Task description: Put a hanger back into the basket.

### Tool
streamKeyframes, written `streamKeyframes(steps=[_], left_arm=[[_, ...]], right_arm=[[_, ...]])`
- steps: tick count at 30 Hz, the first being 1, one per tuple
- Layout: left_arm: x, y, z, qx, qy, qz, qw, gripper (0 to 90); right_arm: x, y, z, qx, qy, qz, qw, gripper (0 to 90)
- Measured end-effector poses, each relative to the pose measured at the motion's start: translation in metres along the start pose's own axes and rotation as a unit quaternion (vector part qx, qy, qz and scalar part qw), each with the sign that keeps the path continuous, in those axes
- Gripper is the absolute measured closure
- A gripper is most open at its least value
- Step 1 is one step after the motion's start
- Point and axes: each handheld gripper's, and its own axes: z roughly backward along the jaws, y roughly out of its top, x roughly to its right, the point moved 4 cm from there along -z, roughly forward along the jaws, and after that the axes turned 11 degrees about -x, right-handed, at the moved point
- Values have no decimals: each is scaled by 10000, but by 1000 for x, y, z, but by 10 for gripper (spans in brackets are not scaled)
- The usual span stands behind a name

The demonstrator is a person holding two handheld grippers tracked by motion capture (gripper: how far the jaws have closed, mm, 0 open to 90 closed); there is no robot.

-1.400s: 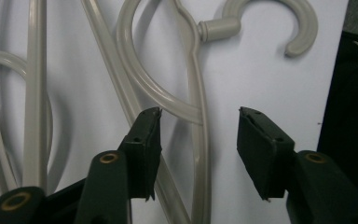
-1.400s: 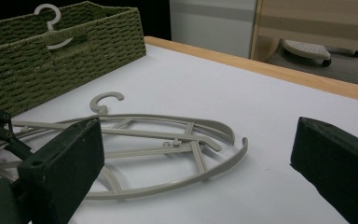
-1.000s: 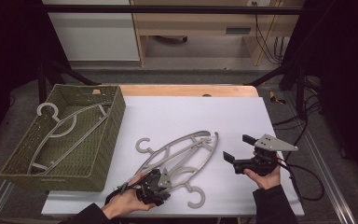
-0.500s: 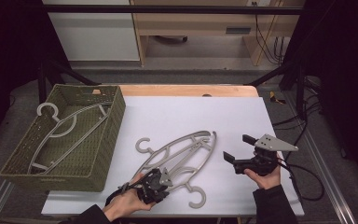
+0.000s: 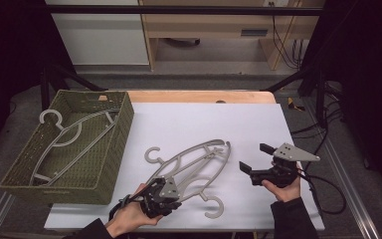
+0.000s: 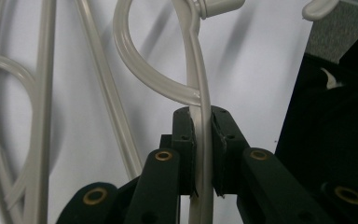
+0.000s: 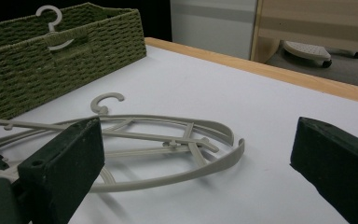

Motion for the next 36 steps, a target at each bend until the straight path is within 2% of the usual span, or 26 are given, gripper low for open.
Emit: streamKeyframes(steps=[5, 6, 7, 8, 11, 13, 17, 18, 19, 21, 22, 24, 25, 26, 29, 30, 31, 36], left_arm=[[-4, 0, 23, 331, 2, 79, 9994, 812], [-4, 0, 23, 331, 2, 79, 9994, 812], [-5, -1, 31, 479, -17, 105, 9988, 812], [-5, -1, 31, 479, -17, 105, 9988, 812], [-7, 0, 45, 777, 12, 209, 9968, 812], [-8, -1, 50, 782, 33, 159, 9968, 812], [-14, -4, 68, 1047, 101, 306, 9940, 812], [-14, -4, 68, 1047, 101, 306, 9940, 813], [-18, -6, 75, 1170, 136, 402, 9922, 812], [-20, -7, 79, 1216, 163, 425, 9915, 812], [-25, -10, 88, 1322, 203, 506, 9897, 812], [-26, -11, 91, 1356, 216, 518, 9892, 813], [-32, -14, 100, 1467, 282, 599, 9870, 813], [-34, -16, 104, 1504, 321, 625, 9861, 813], [-43, -21, 115, 1590, 412, 706, 9839, 812], [-43, -21, 115, 1590, 412, 706, 9839, 812], [-50, -24, 121, 1623, 469, 746, 9828, 813], [-69, -33, 141, 1782, 616, 857, 9783, 813]], right_arm=[[1, 0, 1, 12, -17, 25, 10000, 29], [1, 0, 1, 12, -17, 25, 10000, 29], [2, 0, 1, 25, -13, 63, 10000, 29], [1, 0, 2, 19, -17, 18, 10000, 29], [2, 0, 2, 33, -16, 35, 10000, 29], [2, 0, 2, 28, -19, 5, 10000, 28], [2, 0, 2, 20, -16, 3, 10000, 28], [2, 0, 2, 17, -13, 1, 10000, 28], [2, 0, 2, 18, -16, 6, 10000, 28], [2, 0, 2, 19, -8, 5, 10000, 27], [2, 0, 2, 17, -14, 6, 10000, 27], [2, 0, 2, 28, -12, 17, 10000, 27], [2, 0, 2, 25, -9, 16, 10000, 27], [2, 0, 2, 23, -9, 17, 10000, 27], [2, 0, 1, 15, -20, 14, 10000, 27], [2, 0, 1, 15, -20, 14, 10000, 27], [1, 0, 1, 2, -10, 21, 10000, 27], [2, 0, 2, 1, -9, 10, 10000, 27]])
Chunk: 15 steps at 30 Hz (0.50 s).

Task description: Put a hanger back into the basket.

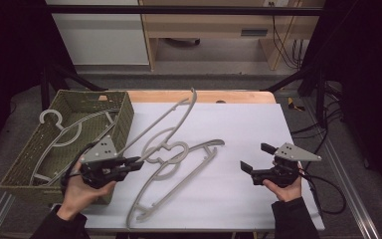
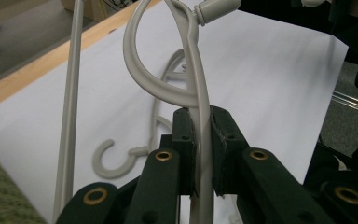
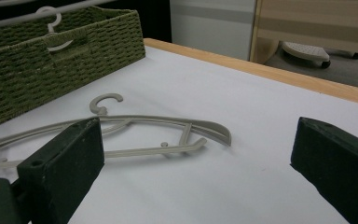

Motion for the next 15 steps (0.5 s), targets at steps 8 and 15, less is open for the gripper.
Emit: streamKeyframes(steps=[8, 15], left_arm=[[-35, 1, 27, 13, 283, 104, 9995, 812], [-59, -7, 45, 81, 386, 206, 9990, 813]], right_arm=[[1, 0, 0, -3, 5, 3, 10000, 27], [2, -1, -1, -9, 0, 8, 10000, 27]])
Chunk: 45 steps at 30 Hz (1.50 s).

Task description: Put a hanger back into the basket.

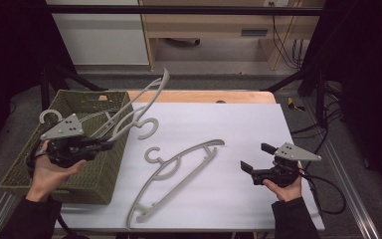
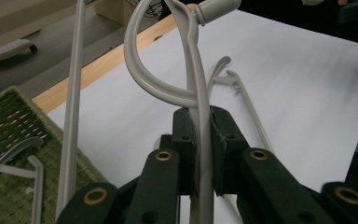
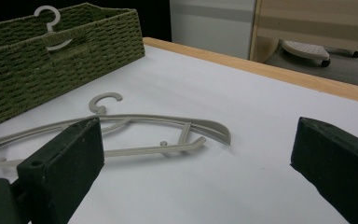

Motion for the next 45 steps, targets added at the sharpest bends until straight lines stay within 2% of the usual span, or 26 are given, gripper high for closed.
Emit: streamKeyframes(steps=[3, 7, 9, 11, 12, 13, 18, 28, 33, 35, 40, 45], left_arm=[[-7, -4, 4, -7, 60, 39, 10000, 813], [-25, -20, 11, -44, 136, 225, 9996, 813], [-28, -23, 12, -56, 147, 246, 9996, 812], [-37, -36, 16, -115, 171, 341, 9992, 812], [-37, -36, 16, -115, 171, 341, 9992, 812], [-42, -45, 18, -149, 187, 375, 9990, 812], [-53, -64, 24, -241, 193, 454, 9985, 812], [-71, -94, 32, -355, 143, 568, 9977, 812], [-74, -102, 34, -377, 59, 565, 9977, 812], [-78, -107, 35, -499, 71, 584, 9970, 812], [-84, -114, 36, -500, -11, 631, 9968, 811], [-92, -118, 32, -623, -68, 658, 9959, 811]], right_arm=[[0, 0, 0, 3, 15, -16, 10000, 27], [0, 0, 0, -7, -3, -7, 10000, 27], [0, 0, 0, -9, 1, -9, 10000, 27], [0, 0, 0, -11, 1, -16, 10000, 27], [0, 0, -1, -12, -1, -16, 10000, 27], [0, 0, -1, -10, -10, -28, 10000, 27], [0, 0, -2, -21, -18, -32, 10000, 27], [0, -1, -2, -35, -22, -17, 10000, 27], [0, -1, -3, -50, -19, -26, 10000, 27], [0, -1, -3, -59, -19, -32, 10000, 27], [0, -1, -3, -47, -16, -27, 10000, 27], [0, -1, -4, -66, -13, -22, 10000, 27]])
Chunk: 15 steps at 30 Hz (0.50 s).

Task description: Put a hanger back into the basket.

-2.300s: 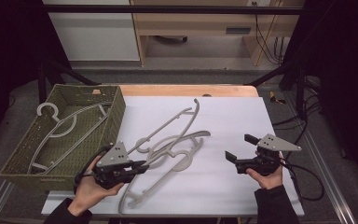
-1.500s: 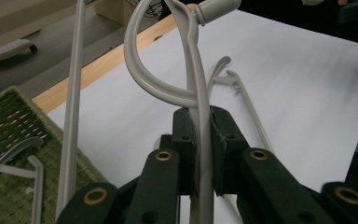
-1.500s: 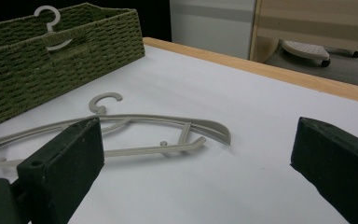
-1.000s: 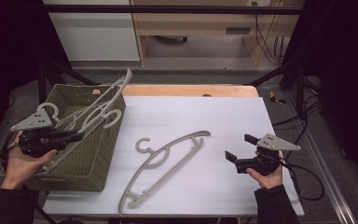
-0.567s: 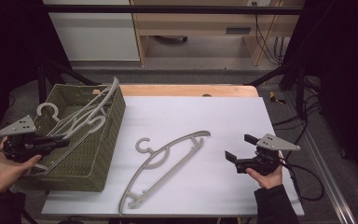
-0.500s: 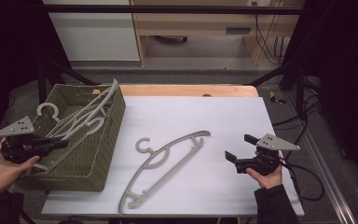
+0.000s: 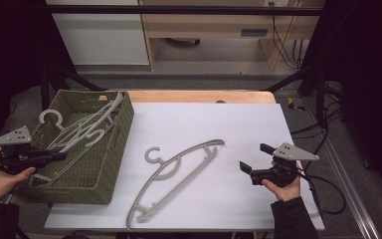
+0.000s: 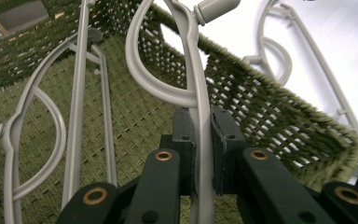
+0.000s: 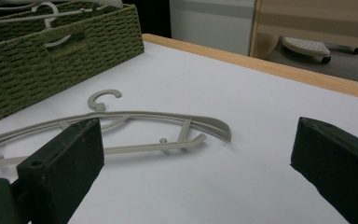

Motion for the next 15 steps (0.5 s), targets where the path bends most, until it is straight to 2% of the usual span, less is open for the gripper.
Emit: streamKeyframes(steps=[7, 15], left_arm=[[-6, 3, -8, -106, 43, 49, 9999, 811], [-6, 2, -21, -62, -42, 179, 9998, 810]], right_arm=[[0, 0, 0, 8, 6, -4, 10000, 27], [0, 0, 0, 4, 4, -4, 10000, 26]])
